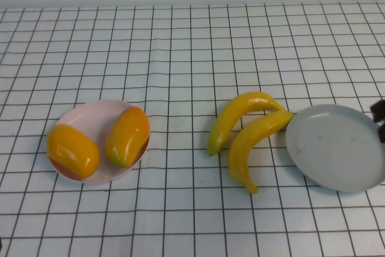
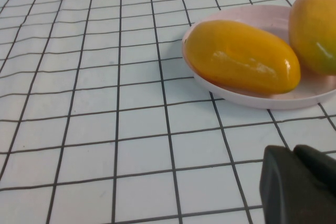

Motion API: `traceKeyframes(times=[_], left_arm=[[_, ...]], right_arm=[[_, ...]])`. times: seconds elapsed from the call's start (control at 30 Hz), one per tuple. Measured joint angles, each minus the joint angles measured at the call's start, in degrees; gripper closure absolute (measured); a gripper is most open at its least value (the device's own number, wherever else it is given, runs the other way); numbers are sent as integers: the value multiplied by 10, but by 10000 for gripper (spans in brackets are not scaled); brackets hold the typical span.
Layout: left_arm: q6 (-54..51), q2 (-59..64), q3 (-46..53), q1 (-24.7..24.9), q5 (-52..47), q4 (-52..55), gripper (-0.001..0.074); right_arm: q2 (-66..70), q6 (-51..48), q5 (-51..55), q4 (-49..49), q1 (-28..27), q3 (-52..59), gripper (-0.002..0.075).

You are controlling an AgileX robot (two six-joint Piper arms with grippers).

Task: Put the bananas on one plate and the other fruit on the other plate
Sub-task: Put another type of fruit in the right plate

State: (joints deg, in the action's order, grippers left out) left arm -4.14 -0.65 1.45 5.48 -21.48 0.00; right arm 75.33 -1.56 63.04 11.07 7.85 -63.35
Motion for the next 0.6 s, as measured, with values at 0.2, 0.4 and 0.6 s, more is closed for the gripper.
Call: traceKeyframes(times=[0.2, 0.4, 0.6], left_arm=[[0, 0, 0, 0, 0, 0, 738], [0, 0, 0, 0, 0, 0, 738], [0, 0, 0, 0, 0, 0, 738]], right_arm=[[127, 16, 12, -20, 88, -128, 408], [259, 16, 42, -36, 174, -251, 298], [380, 16, 58, -51, 238, -332, 294]])
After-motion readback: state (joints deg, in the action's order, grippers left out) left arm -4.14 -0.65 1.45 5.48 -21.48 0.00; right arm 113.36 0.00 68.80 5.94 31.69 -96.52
